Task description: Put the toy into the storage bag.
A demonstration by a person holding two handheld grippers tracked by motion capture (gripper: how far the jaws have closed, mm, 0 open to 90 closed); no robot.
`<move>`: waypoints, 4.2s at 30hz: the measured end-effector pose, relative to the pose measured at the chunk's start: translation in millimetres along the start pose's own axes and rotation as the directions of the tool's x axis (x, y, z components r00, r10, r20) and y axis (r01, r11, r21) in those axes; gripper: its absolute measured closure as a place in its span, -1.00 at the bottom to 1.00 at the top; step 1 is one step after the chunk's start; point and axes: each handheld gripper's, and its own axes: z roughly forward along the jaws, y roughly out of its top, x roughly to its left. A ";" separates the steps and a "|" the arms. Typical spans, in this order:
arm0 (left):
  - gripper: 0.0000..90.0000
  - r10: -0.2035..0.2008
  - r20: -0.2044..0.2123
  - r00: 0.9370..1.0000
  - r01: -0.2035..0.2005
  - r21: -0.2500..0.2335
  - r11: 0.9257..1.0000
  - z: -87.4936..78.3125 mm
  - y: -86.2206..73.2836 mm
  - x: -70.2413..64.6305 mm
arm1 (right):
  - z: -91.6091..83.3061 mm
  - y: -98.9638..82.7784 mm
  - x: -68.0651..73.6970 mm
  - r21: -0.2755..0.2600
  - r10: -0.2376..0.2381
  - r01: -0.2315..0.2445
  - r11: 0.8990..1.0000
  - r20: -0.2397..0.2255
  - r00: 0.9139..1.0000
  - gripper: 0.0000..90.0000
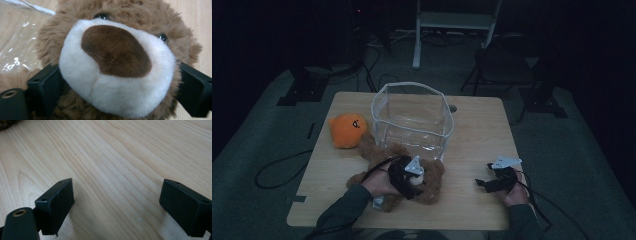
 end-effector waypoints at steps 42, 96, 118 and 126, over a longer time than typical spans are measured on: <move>-0.13 -0.179 -0.018 0.984 0.156 -0.405 0.901 -78.3 -31.3 -1.8 | 0.0 0.0 0.0 0.000 0.001 -0.001 1.000 0.000 1.000 -0.74; -0.13 -0.272 0.022 0.962 0.219 -0.653 0.725 -142.7 -47.9 -0.8 | -0.1 0.2 0.1 0.000 0.002 -0.002 1.000 -0.001 1.000 -0.74; -0.13 -0.280 0.016 0.960 0.221 -0.658 0.720 -157.0 -45.6 3.7 | -0.1 0.1 0.0 -0.001 0.001 -0.001 1.000 0.000 1.000 -0.74; -0.13 -0.285 0.002 0.958 0.216 -0.661 0.719 -163.8 -45.3 5.5 | -0.1 0.2 0.0 -0.001 0.001 -0.001 1.000 0.000 1.000 -0.74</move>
